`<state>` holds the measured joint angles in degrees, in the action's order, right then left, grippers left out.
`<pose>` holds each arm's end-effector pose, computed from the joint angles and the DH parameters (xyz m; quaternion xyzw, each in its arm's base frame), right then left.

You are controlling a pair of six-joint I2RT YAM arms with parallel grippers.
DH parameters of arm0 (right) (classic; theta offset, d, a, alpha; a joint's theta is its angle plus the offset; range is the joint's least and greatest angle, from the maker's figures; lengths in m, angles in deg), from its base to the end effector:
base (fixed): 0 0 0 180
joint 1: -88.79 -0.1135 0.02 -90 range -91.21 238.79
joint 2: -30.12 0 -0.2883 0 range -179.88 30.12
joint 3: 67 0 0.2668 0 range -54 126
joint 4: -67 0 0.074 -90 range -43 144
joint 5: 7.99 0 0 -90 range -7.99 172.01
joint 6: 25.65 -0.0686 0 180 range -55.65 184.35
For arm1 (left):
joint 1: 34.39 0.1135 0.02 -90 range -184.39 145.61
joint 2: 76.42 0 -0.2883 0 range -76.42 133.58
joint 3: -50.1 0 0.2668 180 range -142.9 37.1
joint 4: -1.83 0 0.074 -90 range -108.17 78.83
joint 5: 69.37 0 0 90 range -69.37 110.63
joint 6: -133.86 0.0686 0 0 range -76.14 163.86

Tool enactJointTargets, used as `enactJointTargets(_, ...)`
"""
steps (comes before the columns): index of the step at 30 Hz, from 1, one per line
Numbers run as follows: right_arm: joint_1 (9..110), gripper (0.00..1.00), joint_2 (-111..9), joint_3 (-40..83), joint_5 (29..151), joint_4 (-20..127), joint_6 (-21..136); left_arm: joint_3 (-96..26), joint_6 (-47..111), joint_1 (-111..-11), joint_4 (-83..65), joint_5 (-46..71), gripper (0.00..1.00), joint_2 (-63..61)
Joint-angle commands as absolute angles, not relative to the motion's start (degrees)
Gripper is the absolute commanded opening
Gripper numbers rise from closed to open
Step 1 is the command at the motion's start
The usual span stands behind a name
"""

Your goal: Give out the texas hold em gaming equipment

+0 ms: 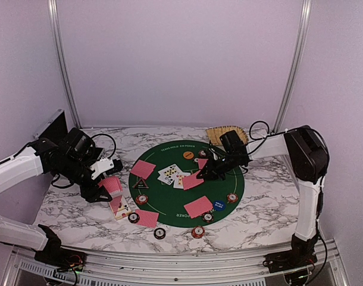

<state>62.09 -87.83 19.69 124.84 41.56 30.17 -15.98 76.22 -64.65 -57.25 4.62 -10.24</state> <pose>0.3824 0.2445 0.1258 -0.0462 0.8969 0.4367 0.0527 0.1995 -0.1383 0.2566 0.5277 0.7964 -0.1294 0.2656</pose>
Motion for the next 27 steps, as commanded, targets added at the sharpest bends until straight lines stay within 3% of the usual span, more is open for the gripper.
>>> enactJointTargets(1, 62.86, 0.0, -89.3, 20.6, 122.86, 42.39, 31.09, -16.38, 76.22, -64.27, -55.82, 3.8, 0.0, -11.26)
enactJointTargets(6, 62.87, 0.0, -89.37, 20.98, 121.04, 41.01, 32.02, -16.51, 76.12, -64.27, -55.83, 3.79, 0.0, -11.24)
enactJointTargets(12, 62.87, 0.26, -88.39, 21.18, 117.49, 39.31, 33.14, -16.6, 76.03, -64.27, -55.85, 3.57, 0.0, -11.09)
enactJointTargets(22, 62.87, 0.48, -85.42, 23.02, 108.85, 32.42, 36.91, -16.38, 75.93, -64.27, -55.81, 3.58, 0.0, -11.26)
enactJointTargets(27, 62.64, 0.71, -80.35, 23.6, 103.83, 31.35, 36.59, -16.24, 76.0, -64.27, -55.83, 3.86, 0.0, -11.45)
